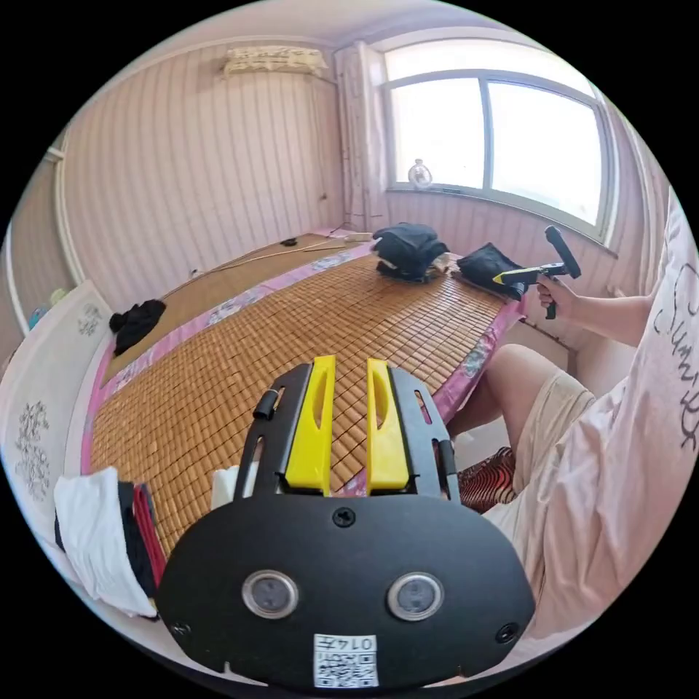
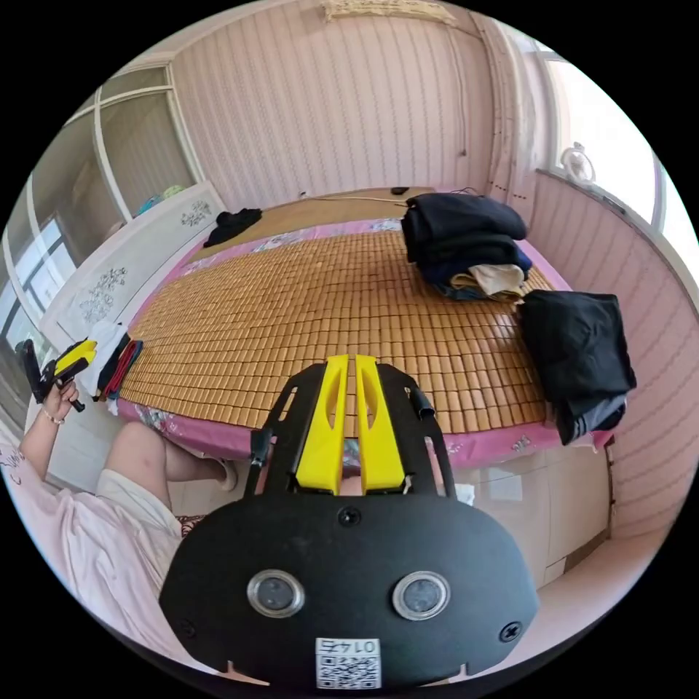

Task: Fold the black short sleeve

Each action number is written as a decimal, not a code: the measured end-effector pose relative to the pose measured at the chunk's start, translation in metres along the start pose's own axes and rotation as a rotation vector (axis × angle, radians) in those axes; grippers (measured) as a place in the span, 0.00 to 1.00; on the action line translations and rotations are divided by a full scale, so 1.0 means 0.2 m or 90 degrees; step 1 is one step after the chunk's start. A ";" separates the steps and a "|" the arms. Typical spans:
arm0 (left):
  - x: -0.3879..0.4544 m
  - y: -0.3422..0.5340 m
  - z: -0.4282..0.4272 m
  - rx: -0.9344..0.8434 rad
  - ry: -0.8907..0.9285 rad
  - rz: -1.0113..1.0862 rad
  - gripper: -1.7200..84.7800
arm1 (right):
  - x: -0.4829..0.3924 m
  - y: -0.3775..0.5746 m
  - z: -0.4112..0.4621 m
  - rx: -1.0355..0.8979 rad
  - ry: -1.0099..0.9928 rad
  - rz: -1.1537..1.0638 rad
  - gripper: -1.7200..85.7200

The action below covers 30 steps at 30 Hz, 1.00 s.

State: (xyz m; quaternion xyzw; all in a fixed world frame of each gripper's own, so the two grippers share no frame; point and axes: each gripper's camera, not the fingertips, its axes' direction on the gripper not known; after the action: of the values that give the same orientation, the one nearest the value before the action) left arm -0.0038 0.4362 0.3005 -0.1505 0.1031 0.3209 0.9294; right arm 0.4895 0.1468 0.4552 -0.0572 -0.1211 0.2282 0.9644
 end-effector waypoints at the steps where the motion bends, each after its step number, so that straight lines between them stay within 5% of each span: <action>1: 0.08 -0.10 0.12 0.002 0.040 0.033 0.11 | 0.09 0.07 -0.05 0.012 0.020 0.019 0.06; 8: 0.62 -0.68 0.82 -0.021 0.226 0.257 0.13 | 0.62 0.33 -0.20 0.012 0.088 0.126 0.11; 13: 0.86 -1.01 1.33 -0.035 0.305 0.283 0.13 | 0.88 0.28 -0.27 0.051 0.123 0.130 0.13; 17: 1.01 -1.29 1.87 -0.075 0.396 0.183 0.12 | 1.01 0.19 -0.23 0.041 0.174 0.084 0.15; 23: 1.21 -1.61 2.56 -0.131 0.354 0.135 0.12 | 1.09 -0.02 -0.09 0.025 0.234 -0.036 0.15; 30: 1.41 -1.83 3.01 -0.144 0.334 0.196 0.15 | 1.37 -0.12 0.09 -0.056 0.274 -0.013 0.14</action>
State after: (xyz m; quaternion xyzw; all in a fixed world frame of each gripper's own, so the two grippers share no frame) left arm 0.5009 0.5296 0.8598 -0.3133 0.3242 0.4174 0.7890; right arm 0.7325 0.2517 0.5325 -0.1454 0.0775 0.1954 0.9668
